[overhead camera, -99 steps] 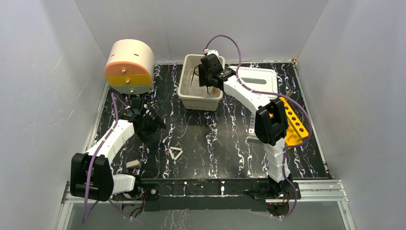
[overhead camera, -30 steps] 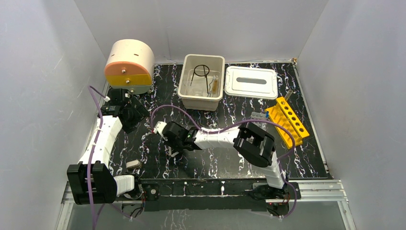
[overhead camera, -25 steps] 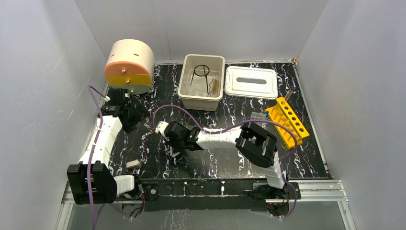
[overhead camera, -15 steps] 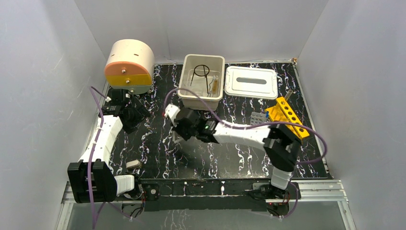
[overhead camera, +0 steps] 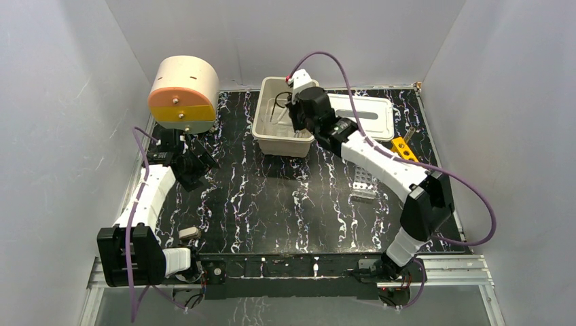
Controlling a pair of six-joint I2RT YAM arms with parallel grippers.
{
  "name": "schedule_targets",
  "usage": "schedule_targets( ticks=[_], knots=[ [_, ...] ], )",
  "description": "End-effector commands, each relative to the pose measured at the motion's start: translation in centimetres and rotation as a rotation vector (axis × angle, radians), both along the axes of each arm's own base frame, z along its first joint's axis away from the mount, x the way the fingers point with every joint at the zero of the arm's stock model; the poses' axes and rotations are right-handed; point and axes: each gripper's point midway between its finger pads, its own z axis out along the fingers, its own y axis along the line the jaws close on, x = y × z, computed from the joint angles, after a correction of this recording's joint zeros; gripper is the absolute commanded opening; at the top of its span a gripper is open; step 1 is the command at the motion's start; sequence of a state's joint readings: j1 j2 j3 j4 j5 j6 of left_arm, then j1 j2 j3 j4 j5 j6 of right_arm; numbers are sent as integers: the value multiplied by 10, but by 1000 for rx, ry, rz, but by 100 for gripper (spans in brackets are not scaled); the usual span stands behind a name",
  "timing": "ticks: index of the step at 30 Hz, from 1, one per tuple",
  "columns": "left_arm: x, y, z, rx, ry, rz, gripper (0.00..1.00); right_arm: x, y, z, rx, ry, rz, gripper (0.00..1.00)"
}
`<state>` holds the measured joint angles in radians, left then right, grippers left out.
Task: Organize the chemistry lab equipment
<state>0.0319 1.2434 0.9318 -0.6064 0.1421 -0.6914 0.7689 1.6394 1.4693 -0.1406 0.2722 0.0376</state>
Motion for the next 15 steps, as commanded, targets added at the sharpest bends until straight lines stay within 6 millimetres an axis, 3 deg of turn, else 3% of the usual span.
schedule_targets(
  ticks=[1, 9, 15],
  knots=[
    [-2, -13, -2, -77, 6, -39, 81, 27, -19, -5, 24, 82, -144, 0],
    [-5, -23, -12, -119, 34, -108, 79, 55, -20, -51, -4, 213, -166, 0],
    [-5, -23, -11, -114, 29, -119, 79, 59, -4, -84, 1, 321, -102, 0]
  ],
)
